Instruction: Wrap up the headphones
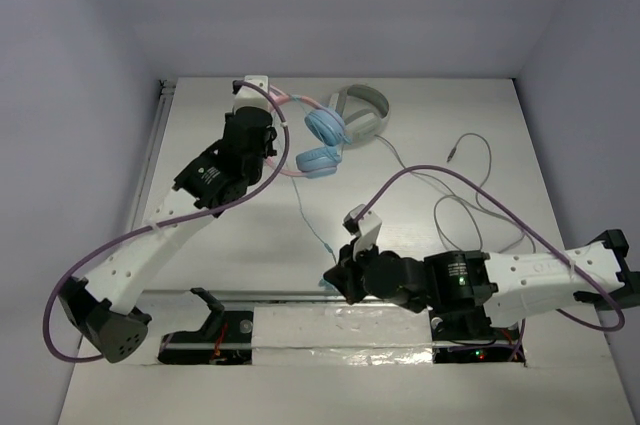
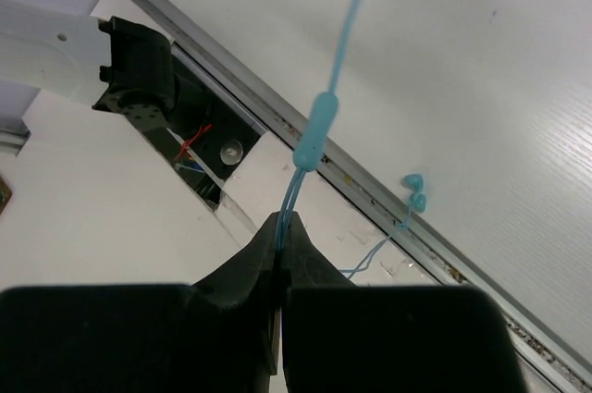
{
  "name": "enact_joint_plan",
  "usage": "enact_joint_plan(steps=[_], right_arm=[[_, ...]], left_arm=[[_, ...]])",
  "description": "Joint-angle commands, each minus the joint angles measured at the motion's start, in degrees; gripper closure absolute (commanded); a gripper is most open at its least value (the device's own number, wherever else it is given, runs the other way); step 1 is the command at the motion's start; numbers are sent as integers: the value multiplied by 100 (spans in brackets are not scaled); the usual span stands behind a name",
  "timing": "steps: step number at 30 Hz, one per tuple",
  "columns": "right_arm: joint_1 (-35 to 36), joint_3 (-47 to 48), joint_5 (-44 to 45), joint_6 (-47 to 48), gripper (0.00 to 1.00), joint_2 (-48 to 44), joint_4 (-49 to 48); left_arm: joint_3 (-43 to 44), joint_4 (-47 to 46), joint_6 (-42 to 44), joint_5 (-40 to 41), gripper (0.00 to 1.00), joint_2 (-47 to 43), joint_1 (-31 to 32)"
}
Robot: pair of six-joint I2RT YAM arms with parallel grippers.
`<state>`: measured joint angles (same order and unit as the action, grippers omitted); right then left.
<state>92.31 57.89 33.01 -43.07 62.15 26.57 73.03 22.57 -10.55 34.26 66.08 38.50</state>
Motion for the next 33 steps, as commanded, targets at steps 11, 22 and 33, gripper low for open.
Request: enact_joint_plan(steps=[11, 22, 33], right_arm=[[278, 1374, 1039, 202, 100, 308, 1043], [7, 1998, 1603, 1441, 100, -344, 1131], [-1802, 1384, 1507, 2275, 100, -669, 728]], left_arm=[[-342, -394, 35, -437, 100, 247, -194], [-1072, -113, 97, -702, 100, 291, 534], [-1230, 186, 105, -1351, 100, -254, 1116]])
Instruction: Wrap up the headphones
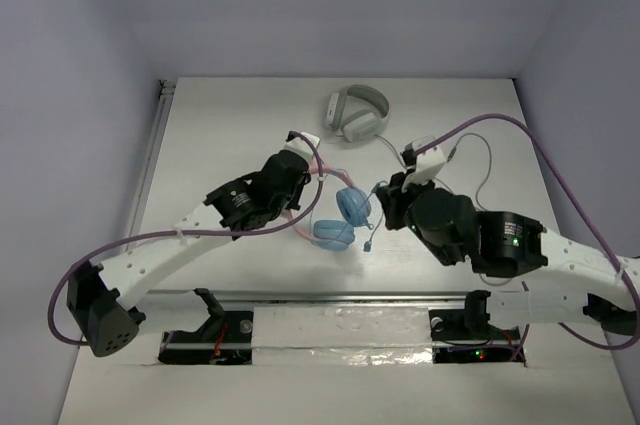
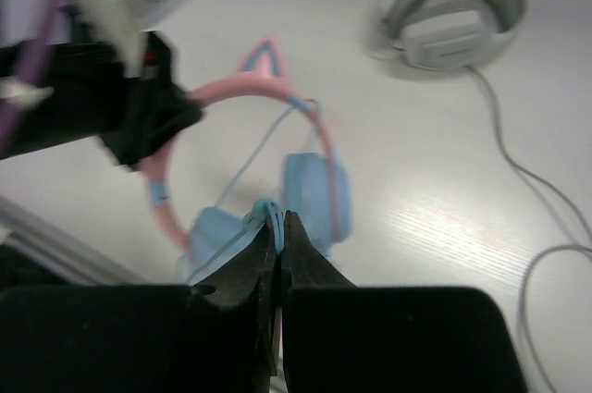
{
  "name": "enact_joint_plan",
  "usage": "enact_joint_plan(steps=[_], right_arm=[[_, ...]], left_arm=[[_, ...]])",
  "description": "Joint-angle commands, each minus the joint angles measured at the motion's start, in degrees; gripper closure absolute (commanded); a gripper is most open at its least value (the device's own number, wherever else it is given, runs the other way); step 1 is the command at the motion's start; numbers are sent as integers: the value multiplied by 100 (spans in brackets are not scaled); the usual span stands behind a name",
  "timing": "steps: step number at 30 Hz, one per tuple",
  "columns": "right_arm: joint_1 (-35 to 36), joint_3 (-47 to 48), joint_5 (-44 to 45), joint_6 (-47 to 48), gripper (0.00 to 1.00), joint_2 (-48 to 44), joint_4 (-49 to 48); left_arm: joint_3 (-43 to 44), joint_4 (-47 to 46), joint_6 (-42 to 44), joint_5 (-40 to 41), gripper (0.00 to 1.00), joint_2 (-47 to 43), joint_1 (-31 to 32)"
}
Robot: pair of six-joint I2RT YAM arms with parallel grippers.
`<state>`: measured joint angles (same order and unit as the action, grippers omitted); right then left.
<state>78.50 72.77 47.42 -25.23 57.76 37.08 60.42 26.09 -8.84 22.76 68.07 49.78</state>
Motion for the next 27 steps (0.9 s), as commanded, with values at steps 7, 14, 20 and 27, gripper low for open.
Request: enact_joint_plan(steps=[7, 14, 20, 27], right_arm=[[-1458, -448, -161, 1046, 100, -37, -823], [-2153, -711, -698, 1240, 100, 271, -1580], [-2593, -1176, -1287, 1074, 100, 306, -2160], [-2594, -2335, -2210, 433, 100, -45, -3197]], left_arm=[[-83, 63, 57, -632, 100, -769, -12], [-136, 72, 111, -1265, 100, -1076, 41], [162, -94, 49, -2135, 100, -1410, 41], [733, -543, -328, -2241, 100, -1508, 41]])
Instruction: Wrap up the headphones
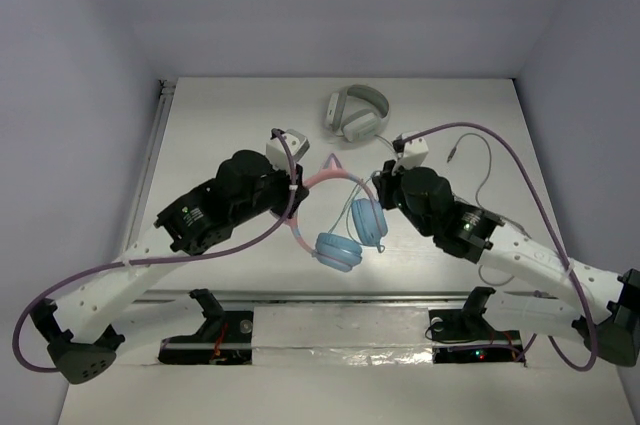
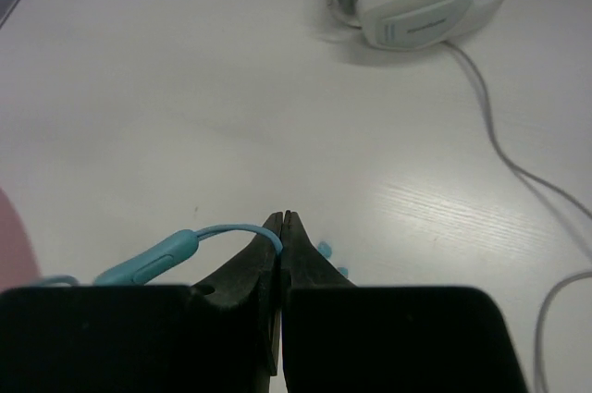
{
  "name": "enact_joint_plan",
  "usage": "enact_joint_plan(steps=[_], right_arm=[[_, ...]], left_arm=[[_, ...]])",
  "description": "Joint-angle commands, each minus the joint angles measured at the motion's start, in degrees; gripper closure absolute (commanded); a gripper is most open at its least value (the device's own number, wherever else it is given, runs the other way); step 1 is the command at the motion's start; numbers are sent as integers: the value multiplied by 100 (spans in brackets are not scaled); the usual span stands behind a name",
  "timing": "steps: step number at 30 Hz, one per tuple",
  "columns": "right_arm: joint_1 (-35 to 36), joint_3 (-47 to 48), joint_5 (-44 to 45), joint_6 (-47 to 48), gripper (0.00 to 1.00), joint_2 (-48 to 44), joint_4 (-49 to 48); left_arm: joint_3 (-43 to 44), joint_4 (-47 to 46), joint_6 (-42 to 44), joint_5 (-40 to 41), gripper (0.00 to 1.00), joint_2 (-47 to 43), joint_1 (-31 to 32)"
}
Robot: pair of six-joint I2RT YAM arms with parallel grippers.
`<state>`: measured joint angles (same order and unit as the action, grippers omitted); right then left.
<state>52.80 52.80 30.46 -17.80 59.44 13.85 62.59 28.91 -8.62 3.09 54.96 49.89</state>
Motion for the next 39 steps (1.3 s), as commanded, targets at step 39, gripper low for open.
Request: enact_joint_plan(steps=[39], right_arm=[[-410, -2748, -2158, -1093, 74, -547, -4390]], left_arm=[[2609, -1810, -1291, -398, 100, 454, 30]])
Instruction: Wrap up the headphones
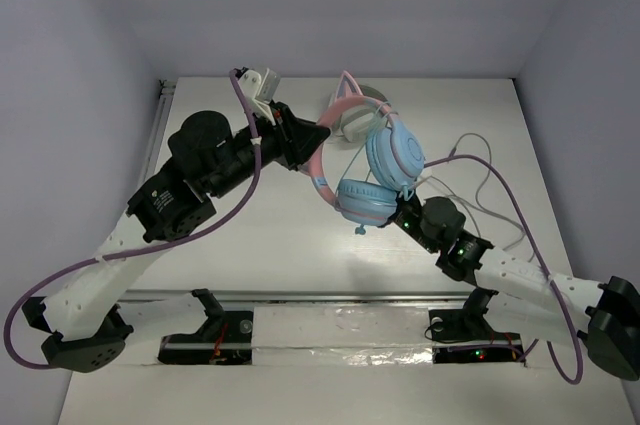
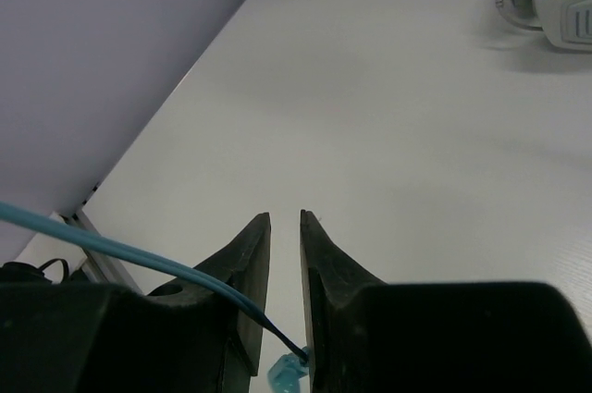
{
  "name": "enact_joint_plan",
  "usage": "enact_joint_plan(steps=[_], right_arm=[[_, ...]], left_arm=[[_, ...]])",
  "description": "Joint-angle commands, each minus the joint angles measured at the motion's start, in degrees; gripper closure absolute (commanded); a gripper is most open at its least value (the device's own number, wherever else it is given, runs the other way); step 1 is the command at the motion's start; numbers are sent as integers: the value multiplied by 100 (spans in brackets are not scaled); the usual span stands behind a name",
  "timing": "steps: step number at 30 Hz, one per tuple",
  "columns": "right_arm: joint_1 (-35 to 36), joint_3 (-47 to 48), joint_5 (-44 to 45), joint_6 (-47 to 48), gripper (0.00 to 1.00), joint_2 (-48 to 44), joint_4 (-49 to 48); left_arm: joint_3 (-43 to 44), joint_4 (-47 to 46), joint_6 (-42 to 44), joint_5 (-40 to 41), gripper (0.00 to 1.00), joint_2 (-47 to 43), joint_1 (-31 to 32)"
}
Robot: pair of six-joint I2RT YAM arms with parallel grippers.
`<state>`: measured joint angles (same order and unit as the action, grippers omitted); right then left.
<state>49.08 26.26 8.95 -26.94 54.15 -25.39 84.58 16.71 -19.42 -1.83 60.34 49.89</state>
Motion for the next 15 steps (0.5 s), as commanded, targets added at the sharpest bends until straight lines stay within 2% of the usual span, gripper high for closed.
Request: enact_joint_plan(steps=[1, 5, 10, 15], right_arm=[[-39, -121, 27, -198, 74, -88, -476], [-39, -209, 72, -242, 68, -247, -432], [-39, -218, 19, -242, 67, -238, -432], [-39, -200, -51, -215, 61, -107, -502]], left_arm=[[411, -599, -203, 129, 100, -83, 30], [437, -599, -185, 130, 100, -75, 30], [472, -625, -203, 130, 100, -31, 30], [507, -616, -229, 130, 100, 4, 30]])
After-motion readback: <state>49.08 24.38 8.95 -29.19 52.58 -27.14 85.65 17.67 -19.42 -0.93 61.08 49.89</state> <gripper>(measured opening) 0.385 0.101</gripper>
